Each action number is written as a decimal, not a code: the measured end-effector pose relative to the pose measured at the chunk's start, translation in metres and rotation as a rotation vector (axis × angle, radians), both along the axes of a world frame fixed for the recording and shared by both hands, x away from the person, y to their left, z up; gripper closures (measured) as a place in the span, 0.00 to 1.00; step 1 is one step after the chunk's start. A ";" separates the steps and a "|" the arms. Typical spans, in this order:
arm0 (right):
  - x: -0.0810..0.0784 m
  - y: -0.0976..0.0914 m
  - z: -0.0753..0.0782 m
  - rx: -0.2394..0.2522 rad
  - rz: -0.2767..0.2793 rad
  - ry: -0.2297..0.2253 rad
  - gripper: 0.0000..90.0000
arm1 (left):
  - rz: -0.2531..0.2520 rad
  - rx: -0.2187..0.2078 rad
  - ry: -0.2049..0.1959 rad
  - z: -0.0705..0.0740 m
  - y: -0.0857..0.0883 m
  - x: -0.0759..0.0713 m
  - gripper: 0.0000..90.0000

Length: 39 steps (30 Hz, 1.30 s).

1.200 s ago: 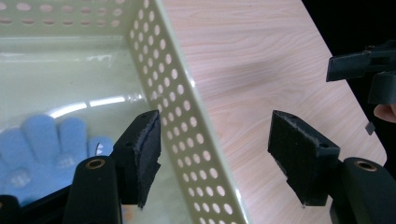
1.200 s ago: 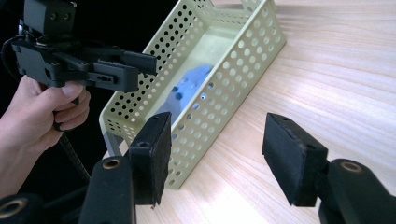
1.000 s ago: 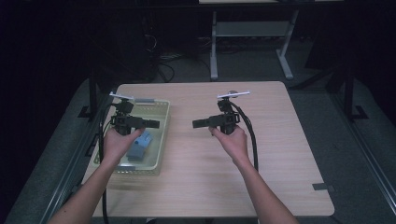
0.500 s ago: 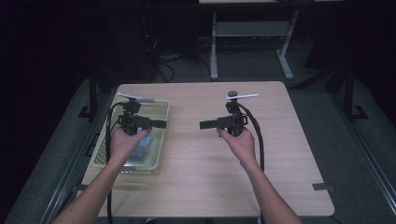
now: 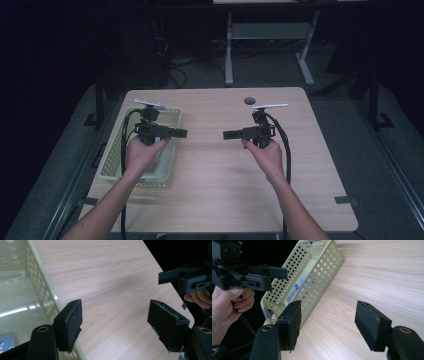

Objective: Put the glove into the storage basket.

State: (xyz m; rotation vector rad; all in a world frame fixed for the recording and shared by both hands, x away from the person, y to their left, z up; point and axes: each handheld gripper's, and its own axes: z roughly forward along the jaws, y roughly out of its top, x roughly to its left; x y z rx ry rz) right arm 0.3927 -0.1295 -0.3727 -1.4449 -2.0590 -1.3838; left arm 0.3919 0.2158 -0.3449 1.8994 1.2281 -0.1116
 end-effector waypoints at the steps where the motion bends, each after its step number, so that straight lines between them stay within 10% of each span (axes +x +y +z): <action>1: 0.000 -0.002 -0.001 -0.001 -0.001 0.001 0.41 | -0.001 -0.003 -0.001 0.000 -0.002 0.000 0.31; 39: -0.018 -0.068 -0.019 0.018 -0.077 0.032 0.36 | -0.070 -0.045 0.008 -0.016 -0.046 -0.009 0.29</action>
